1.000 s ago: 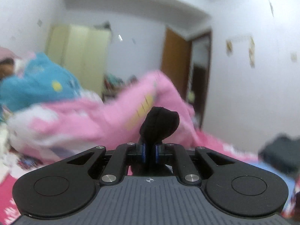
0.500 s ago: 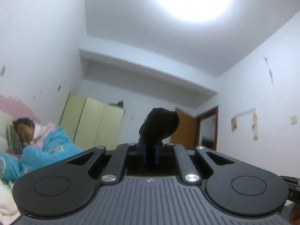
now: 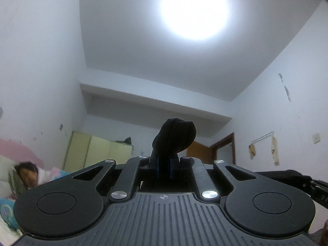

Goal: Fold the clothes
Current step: 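Raise the black T-shirt high and shake it out with both grippers, then lower the T-shirt flat onto the bed and open both grippers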

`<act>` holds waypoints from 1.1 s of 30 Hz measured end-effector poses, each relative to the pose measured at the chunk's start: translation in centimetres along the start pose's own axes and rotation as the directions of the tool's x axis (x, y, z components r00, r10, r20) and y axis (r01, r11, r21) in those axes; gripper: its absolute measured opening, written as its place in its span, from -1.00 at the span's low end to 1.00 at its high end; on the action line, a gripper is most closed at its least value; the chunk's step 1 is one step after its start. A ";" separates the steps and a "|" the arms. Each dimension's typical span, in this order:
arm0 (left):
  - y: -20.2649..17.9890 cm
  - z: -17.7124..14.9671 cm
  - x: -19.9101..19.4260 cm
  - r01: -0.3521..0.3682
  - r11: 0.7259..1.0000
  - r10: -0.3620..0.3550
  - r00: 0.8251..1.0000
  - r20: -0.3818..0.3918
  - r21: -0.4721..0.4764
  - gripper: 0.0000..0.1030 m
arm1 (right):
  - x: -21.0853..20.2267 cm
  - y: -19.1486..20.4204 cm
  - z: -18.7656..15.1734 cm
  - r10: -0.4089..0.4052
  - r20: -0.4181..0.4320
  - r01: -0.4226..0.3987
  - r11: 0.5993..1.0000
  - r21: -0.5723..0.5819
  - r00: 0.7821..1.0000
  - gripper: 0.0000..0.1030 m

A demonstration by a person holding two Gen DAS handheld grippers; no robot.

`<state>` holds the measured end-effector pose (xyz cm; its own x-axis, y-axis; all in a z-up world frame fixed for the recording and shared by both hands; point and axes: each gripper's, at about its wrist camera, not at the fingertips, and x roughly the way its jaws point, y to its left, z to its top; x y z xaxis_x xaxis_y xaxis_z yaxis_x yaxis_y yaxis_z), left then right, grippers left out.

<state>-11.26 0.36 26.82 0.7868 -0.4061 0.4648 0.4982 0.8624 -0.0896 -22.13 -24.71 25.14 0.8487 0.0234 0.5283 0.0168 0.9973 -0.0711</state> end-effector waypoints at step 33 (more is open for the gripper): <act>13.5 -45.4 28.5 -0.070 0.943 0.323 0.433 -0.841 0.326 -0.29 | 28.3 -3.0 -48.1 0.048 -0.889 0.054 0.995 0.081 0.456 -0.15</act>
<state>34.41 -13.28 -1.15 0.8085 -0.1517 -0.5687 0.2958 0.9400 0.1698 27.29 -30.33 -0.39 0.8575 -0.0033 -0.5145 0.0194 0.9995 0.0259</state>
